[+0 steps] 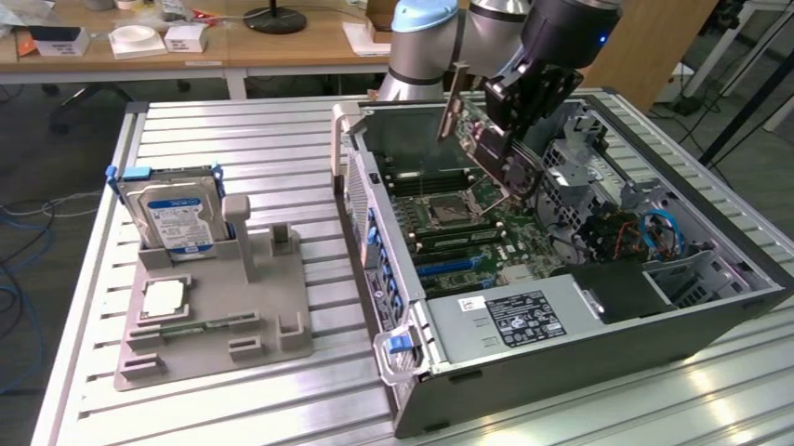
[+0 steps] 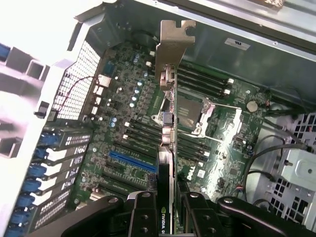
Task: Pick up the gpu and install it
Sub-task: 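Insert the gpu into the slot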
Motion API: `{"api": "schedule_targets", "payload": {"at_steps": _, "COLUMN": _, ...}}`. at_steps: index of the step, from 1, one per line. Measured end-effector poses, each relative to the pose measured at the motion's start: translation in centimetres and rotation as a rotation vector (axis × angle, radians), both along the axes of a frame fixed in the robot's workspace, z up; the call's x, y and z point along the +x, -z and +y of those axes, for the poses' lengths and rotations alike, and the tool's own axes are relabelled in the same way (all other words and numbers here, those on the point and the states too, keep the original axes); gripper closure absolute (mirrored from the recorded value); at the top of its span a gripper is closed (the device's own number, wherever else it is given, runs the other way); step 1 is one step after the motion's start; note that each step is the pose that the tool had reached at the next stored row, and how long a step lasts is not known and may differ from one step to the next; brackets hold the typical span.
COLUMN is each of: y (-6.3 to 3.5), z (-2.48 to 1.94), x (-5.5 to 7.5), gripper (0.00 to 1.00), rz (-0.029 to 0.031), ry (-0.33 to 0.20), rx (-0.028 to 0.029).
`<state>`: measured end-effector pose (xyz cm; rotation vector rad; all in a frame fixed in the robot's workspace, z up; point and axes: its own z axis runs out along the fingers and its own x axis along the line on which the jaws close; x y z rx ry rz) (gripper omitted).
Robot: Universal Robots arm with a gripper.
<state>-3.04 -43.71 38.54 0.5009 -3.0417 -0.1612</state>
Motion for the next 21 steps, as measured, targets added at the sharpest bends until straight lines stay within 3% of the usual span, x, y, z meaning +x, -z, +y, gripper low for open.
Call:
{"api": "schedule_targets", "payload": {"at_steps": 14, "y": 0.07, "z": 0.0, "x": 0.24, "gripper": 0.74, "rz": -0.0009, "ry": -0.175, "rx": 0.0036}}
{"api": "schedule_targets", "payload": {"at_steps": 19, "y": 0.07, "z": 0.0, "x": 0.35, "gripper": 0.74, "rz": -0.0094, "ry": -0.21, "rx": 0.0191}}
{"api": "schedule_targets", "payload": {"at_steps": 21, "y": 0.1, "z": 0.0, "x": 0.39, "gripper": 0.74, "rz": -0.0106, "ry": -0.229, "rx": 0.0201}}
